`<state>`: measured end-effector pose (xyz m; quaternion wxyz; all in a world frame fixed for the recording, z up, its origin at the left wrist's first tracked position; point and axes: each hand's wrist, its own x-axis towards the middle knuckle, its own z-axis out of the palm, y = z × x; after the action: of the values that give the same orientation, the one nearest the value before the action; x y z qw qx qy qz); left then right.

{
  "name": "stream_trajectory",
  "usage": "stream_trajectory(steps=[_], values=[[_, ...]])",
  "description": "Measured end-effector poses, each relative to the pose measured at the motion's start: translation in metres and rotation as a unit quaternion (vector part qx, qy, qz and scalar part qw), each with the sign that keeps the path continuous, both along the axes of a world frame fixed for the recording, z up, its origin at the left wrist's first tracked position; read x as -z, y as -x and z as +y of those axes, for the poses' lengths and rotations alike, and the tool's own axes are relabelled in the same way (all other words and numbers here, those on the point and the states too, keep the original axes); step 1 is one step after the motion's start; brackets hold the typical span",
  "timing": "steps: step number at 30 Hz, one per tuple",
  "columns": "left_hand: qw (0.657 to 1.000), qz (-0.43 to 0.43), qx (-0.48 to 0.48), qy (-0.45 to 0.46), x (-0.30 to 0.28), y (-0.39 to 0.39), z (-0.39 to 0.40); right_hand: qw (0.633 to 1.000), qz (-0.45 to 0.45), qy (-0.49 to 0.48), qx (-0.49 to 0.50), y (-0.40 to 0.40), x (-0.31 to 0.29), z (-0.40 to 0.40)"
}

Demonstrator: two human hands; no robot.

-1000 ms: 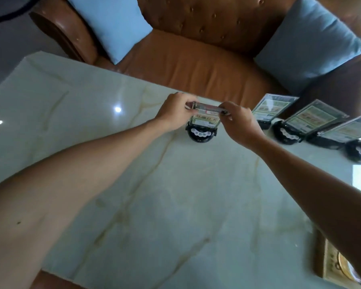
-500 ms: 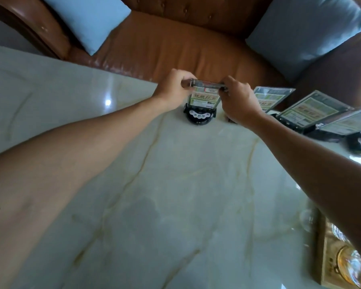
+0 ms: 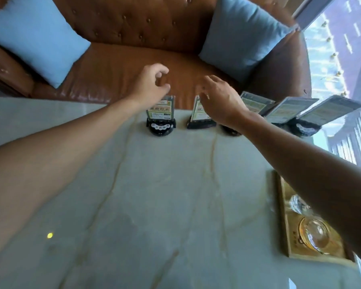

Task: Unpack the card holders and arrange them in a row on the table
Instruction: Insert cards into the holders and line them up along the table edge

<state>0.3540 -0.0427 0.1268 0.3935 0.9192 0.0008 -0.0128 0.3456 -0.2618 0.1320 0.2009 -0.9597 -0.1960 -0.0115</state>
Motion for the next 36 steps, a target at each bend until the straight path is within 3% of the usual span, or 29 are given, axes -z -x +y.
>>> stream_trajectory(steps=[10, 16, 20, 24, 28, 36], values=[[0.988, -0.025, 0.149, -0.023, -0.038, -0.010, -0.166, 0.993, 0.007, 0.055, 0.108, -0.017, -0.049, -0.190], [0.981, -0.013, 0.192, -0.034, -0.034, -0.018, -0.263, 0.985, 0.038, 0.068, 0.155, -0.025, -0.045, -0.302], [0.985, 0.013, 0.172, -0.031, -0.021, -0.023, -0.318, 0.973, 0.090, 0.085, 0.192, -0.025, -0.019, -0.356], [0.983, 0.106, 0.148, -0.019, 0.000, -0.028, -0.361, 0.965, 0.108, 0.101, 0.215, -0.025, 0.007, -0.380], [0.972, 0.171, 0.138, -0.088, 0.017, -0.034, -0.381, 0.967, 0.083, 0.122, 0.208, -0.030, 0.024, -0.389], [0.990, 0.085, 0.054, -0.103, 0.045, -0.041, -0.398, 0.965, 0.065, 0.151, 0.204, -0.041, 0.043, -0.397]])
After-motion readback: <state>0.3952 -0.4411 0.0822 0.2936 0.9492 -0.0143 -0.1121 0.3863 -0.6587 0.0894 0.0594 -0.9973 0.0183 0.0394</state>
